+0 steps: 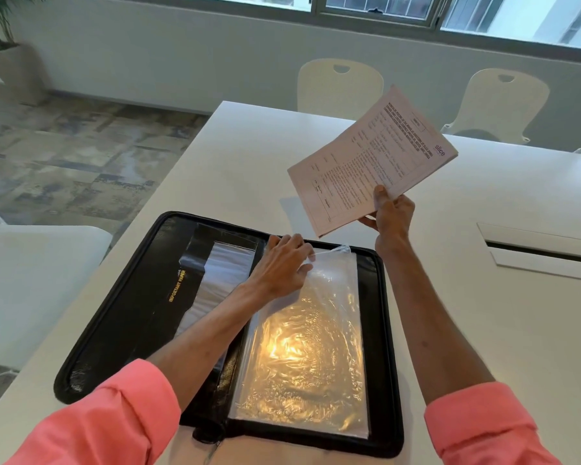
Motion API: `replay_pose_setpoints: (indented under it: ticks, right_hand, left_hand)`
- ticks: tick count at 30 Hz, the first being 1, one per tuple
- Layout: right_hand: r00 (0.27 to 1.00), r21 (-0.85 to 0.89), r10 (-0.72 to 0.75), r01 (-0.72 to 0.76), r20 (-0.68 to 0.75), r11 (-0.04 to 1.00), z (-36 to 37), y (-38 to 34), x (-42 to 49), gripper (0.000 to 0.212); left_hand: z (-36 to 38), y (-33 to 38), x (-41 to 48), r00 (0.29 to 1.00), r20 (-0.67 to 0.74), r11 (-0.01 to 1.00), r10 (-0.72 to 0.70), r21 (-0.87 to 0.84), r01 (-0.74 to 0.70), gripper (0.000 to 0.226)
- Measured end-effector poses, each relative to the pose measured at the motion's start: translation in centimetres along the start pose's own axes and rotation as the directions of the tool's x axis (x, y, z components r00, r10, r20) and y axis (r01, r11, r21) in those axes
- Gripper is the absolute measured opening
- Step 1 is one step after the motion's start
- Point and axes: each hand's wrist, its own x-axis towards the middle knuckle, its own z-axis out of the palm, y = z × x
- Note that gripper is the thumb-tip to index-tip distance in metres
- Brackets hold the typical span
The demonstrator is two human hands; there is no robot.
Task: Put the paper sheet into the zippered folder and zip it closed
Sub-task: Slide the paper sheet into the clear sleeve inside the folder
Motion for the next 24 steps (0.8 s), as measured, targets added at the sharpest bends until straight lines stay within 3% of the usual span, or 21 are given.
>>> replay_pose_setpoints:
  ticks: [9,14,17,21,24]
  right_hand:
    - [0.999,0.009,-0.029,0.030,-0.020,1.000,-0.9,-0.7,0.2,0.023]
    - [0.998,0.008,-0.053,0.053,-0.036,0.999,-2.0,-1.1,0.5,0.020]
    - [0.997,0.007,-0.054,0.055,-0.050,0.998,-2.4,-1.1,0.7,0.021]
    - [0.998,0.019,-0.050,0.051,-0.039,0.999,-2.3,-1.2,0.7,0.020]
    - [0.998,0.007,-0.057,0.057,-0.036,0.998,-2.1,-1.0,0.6,0.024]
  left_hand:
    - [0.1,1.9,1.0,0.996,0.033,0.996,0.082,-0.043,-0.081,0.024]
    - [0.6,2.1,1.1,0.988,-0.040,0.988,0.152,-0.025,-0.153,0.035]
    - [0.8,2.3,1.1,0.988,-0.052,0.987,0.147,-0.057,-0.150,0.044]
    - [1.0,2.2,1.2,0.992,-0.028,0.992,0.122,-0.025,-0.122,0.027]
    - [1.2,2.4,1.1,0.996,-0.002,0.993,0.087,-0.075,-0.087,0.041]
